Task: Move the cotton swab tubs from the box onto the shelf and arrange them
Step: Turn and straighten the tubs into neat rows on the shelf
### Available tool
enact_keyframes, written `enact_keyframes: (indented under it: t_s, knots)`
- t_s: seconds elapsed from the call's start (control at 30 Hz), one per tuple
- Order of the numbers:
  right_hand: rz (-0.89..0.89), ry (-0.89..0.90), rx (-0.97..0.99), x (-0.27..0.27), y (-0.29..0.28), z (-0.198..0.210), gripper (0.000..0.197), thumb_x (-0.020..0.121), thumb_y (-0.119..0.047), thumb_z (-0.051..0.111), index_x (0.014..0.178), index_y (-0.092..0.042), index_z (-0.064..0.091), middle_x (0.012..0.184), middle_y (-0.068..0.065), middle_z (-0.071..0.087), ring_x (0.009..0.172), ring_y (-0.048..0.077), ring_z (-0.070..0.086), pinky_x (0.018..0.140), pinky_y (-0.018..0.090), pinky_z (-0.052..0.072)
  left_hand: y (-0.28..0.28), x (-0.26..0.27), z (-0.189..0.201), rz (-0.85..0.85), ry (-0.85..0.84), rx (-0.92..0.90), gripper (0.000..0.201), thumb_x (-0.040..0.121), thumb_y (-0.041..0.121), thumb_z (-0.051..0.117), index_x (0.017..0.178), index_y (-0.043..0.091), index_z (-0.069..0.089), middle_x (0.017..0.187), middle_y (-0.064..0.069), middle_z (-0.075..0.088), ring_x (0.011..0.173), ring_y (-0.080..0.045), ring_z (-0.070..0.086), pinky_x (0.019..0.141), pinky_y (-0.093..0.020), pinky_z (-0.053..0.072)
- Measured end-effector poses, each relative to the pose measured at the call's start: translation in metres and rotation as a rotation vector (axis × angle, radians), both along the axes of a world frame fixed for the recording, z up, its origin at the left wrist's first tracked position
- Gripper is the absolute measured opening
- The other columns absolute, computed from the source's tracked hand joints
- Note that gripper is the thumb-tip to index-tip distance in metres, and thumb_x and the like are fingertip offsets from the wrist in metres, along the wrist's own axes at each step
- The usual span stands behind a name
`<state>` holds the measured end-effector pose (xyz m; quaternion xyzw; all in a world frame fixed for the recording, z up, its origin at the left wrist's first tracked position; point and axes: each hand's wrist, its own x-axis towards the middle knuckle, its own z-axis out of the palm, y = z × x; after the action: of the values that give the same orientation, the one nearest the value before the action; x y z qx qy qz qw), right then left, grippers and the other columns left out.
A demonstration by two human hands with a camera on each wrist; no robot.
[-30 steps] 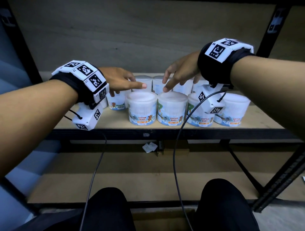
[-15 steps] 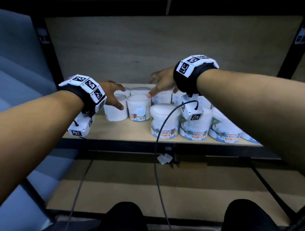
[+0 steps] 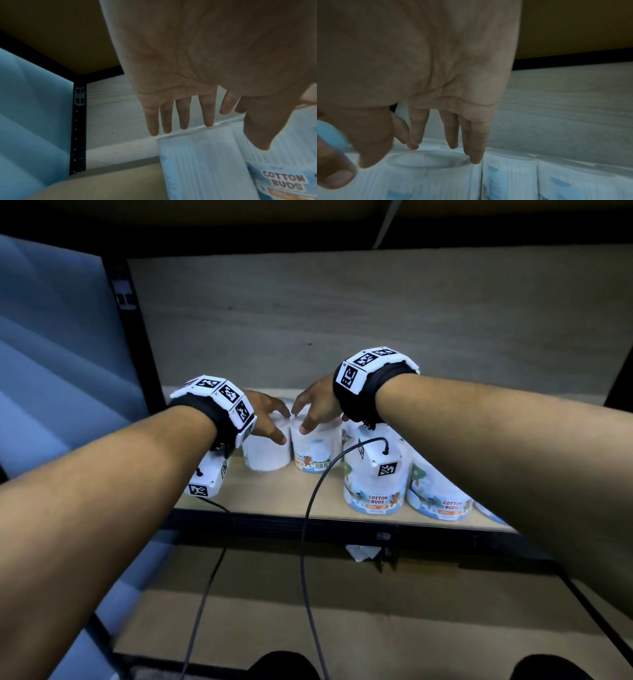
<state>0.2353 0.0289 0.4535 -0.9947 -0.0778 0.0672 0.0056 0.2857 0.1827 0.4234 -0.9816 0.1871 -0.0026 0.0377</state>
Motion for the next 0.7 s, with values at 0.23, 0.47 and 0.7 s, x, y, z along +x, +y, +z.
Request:
enact_keyframes:
  t_s: [0.23,0.47,0.7]
  knots:
    - [-0.010,0.082,-0.113,0.013,0.005,-0.001,0.062,0.094,-0.029,0.064,0.151,-0.030,0.039,0.147,0.005,0.048,0.120,0.026,0.055,0.093,0.036,0.052,-0.002,0.009,-0.010,0.024,-0.037,-0.089,0.057,0.081,0.046,0.070,0.134,0.040,0.048,0.137,-0.002,0.056,0.121,-0.024,0.055,0.103,-0.035,0.042]
    - [0.018,0.058,-0.143,0.011,0.005,0.002,0.062,0.094,-0.026,0.066,0.151,-0.027,0.040,0.145,0.005,0.049,0.099,0.020,0.053,0.081,0.027,0.046,0.000,0.008,-0.010,0.018,-0.042,-0.113,0.055,0.082,0.044,0.069,0.134,0.040,0.049,0.137,-0.001,0.056,0.122,-0.024,0.054,0.103,-0.033,0.042]
    - [0.021,0.066,-0.134,0.005,0.006,0.003,0.061,0.093,-0.026,0.068,0.149,-0.028,0.043,0.143,0.007,0.049,0.096,0.021,0.054,0.089,0.033,0.053,0.001,0.004,-0.007,0.020,-0.036,-0.096,0.056,0.082,0.046,0.069,0.133,0.041,0.049,0.139,-0.001,0.054,0.124,-0.023,0.053,0.104,-0.034,0.041]
